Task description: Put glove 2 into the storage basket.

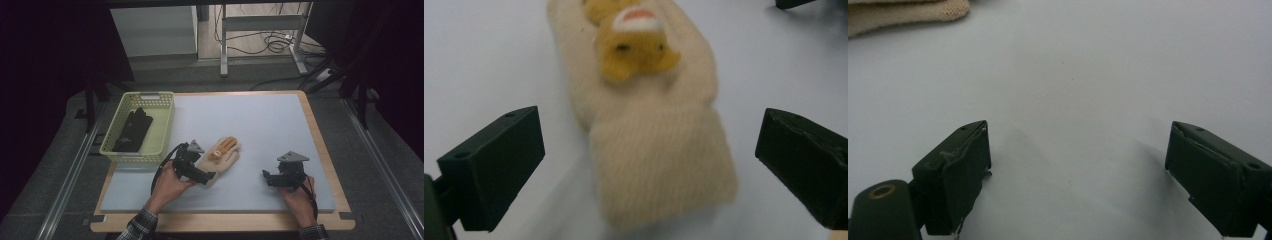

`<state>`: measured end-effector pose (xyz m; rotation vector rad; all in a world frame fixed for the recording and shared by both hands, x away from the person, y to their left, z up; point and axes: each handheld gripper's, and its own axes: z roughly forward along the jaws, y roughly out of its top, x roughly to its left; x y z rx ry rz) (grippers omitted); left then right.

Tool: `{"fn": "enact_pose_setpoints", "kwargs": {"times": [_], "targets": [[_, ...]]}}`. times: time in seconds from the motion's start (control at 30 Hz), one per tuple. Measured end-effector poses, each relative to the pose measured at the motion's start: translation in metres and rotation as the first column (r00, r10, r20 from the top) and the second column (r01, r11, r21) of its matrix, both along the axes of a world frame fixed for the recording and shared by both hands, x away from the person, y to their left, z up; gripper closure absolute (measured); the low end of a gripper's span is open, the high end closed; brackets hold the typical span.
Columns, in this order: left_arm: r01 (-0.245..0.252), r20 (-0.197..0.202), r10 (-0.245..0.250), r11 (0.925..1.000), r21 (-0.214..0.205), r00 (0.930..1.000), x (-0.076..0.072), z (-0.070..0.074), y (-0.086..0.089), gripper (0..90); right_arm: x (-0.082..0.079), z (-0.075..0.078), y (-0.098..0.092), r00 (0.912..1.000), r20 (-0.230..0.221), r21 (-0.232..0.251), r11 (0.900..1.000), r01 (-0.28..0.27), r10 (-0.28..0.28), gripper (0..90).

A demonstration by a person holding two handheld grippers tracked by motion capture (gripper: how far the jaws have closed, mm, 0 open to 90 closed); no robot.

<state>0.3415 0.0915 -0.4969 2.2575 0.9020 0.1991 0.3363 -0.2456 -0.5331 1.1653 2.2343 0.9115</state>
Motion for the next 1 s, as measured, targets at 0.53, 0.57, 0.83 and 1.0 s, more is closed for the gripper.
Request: {"fn": "enact_pose_setpoints", "kwargs": {"times": [0.53,0.57,0.83,1.0], "targets": [[0.043,-0.048,-0.038,0.992,0.118,0.9981,0.035,-0.026,-0.047,0.0,0.0,0.0,0.0,1.0,-0.002,0.001,1.0,-0.007,0.007,10.9],[0.048,-0.043,-0.043,0.9895,0.136,0.9981,0.034,-0.028,-0.048,0.0,0.0,0.0,0.0,1.0,-0.003,0.002,1.0,-0.007,0.007,10.8],[0.037,-0.044,-0.031,0.9874,0.154,0.9986,0.032,-0.025,-0.043,22.9,0.0,0.0,0.0,1.0,-0.001,0.002,1.0,-0.006,0.006,10.8],[0.053,-0.037,-0.048,0.9869,0.152,0.9981,0.028,-0.022,-0.042,44.1,0.0,0.0,0.0,1.0,-0.001,0.001,1.0,-0.006,0.006,10.8]]}}
